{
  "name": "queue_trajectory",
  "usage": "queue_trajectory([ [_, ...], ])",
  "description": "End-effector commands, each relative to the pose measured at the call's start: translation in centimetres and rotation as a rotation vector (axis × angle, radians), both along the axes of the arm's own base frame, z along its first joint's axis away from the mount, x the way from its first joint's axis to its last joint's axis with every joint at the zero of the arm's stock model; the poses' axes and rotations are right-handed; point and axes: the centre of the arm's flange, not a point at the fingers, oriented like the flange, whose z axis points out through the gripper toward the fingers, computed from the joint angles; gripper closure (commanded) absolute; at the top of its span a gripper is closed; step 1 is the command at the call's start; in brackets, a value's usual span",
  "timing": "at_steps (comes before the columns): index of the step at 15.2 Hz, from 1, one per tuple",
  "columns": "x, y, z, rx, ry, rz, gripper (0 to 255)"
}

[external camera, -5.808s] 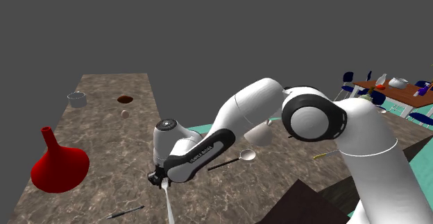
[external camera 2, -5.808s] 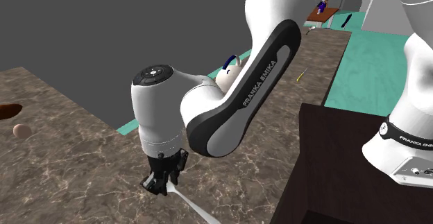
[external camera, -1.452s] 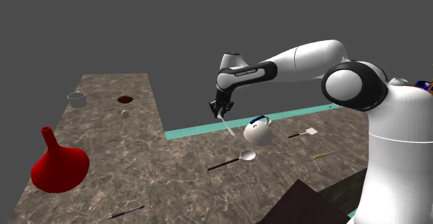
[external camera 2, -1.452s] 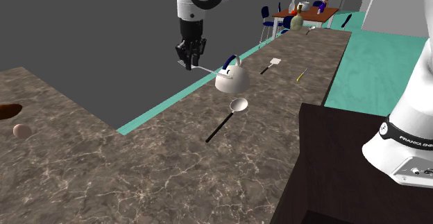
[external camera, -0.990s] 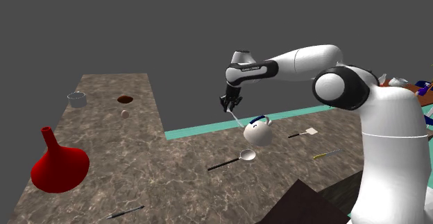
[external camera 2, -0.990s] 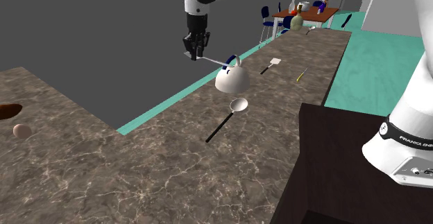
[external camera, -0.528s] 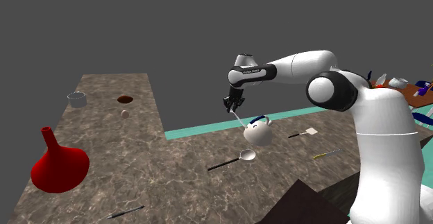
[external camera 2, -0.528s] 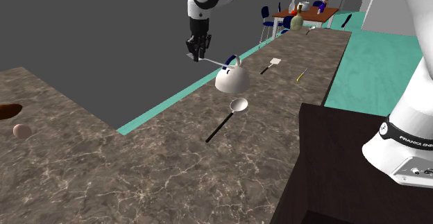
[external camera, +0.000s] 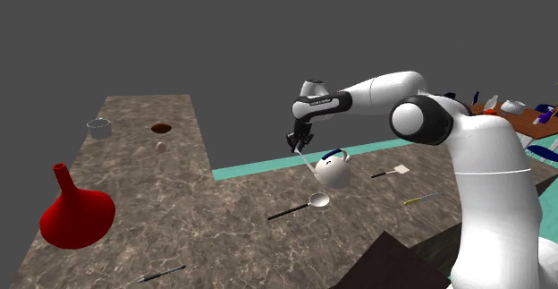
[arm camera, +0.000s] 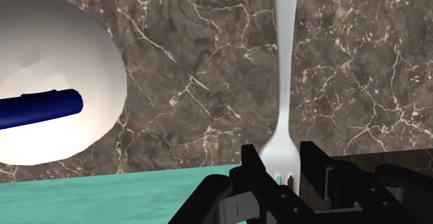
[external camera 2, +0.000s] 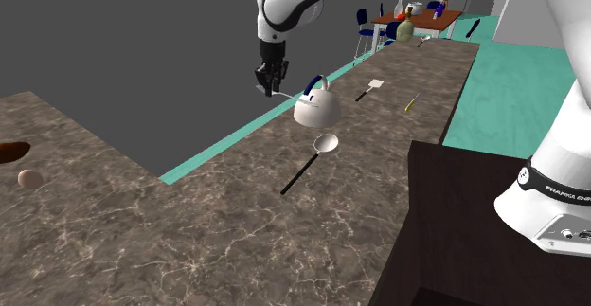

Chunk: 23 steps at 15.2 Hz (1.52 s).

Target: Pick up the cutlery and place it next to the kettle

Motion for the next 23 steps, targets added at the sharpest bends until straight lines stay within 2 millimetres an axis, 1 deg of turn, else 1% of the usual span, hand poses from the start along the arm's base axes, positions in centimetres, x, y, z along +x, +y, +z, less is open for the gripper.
queue_trajectory([
  [1, 0.1, 0.0, -1.1, 0.0, -0.001, 0.0, 255],
  [23, 0.1, 0.0, -12.7, 0.0, -0.001, 0.0, 255],
])
